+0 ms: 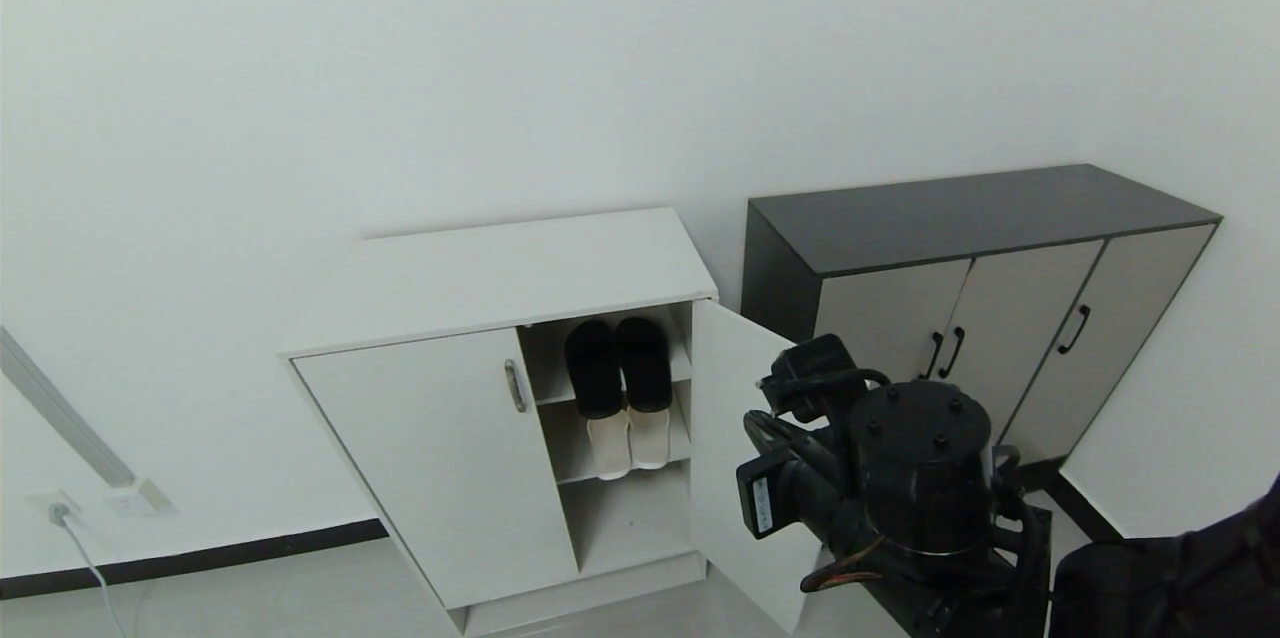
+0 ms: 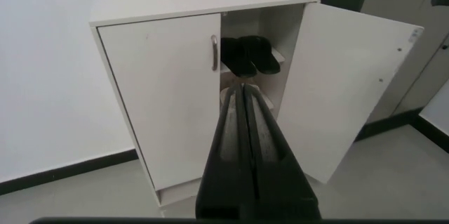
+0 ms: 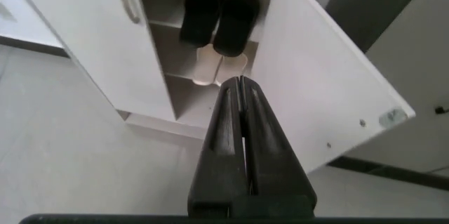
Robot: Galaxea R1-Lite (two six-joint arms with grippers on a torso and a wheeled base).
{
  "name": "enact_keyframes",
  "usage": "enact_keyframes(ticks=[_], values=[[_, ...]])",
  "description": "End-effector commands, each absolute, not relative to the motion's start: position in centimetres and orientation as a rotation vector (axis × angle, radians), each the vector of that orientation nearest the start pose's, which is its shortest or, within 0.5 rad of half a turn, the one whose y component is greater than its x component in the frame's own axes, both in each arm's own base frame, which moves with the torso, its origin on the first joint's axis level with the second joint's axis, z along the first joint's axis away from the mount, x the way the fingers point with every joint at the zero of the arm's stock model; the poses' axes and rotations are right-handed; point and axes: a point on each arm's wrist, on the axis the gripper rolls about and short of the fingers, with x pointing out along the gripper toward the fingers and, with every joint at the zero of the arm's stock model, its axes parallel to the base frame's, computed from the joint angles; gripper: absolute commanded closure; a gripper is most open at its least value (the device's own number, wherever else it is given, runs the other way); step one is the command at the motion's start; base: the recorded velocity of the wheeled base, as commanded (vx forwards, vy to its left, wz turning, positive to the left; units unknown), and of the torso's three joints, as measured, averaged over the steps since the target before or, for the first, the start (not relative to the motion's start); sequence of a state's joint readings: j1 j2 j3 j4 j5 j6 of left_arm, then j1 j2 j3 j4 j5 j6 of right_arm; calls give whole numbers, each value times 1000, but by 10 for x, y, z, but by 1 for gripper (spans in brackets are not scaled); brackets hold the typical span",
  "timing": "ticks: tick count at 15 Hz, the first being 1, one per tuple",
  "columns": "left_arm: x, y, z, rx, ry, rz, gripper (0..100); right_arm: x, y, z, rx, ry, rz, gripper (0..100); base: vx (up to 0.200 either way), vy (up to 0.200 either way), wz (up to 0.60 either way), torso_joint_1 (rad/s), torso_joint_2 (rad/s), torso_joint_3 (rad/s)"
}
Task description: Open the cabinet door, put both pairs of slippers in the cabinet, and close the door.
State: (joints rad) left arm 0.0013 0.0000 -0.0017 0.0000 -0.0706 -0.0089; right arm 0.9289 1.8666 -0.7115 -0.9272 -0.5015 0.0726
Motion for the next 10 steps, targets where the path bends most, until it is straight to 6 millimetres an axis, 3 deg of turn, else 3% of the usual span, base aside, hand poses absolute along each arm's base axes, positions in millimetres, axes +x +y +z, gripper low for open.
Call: enact_keyframes(ticks=[1, 4, 10], values=[[-23, -2, 76, -8, 0, -69, 100, 204, 252, 134, -82, 191, 411, 100, 0, 0, 0, 0, 0, 0], [-23, -2, 76, -6, -1, -69, 100, 223, 242, 135, -74, 183, 353, 100, 0, 0, 0, 0, 0, 0], [-23, -2, 76, -6, 0, -69, 100, 299, 209, 169, -3, 216, 247, 100, 0, 0, 0, 0, 0, 0]])
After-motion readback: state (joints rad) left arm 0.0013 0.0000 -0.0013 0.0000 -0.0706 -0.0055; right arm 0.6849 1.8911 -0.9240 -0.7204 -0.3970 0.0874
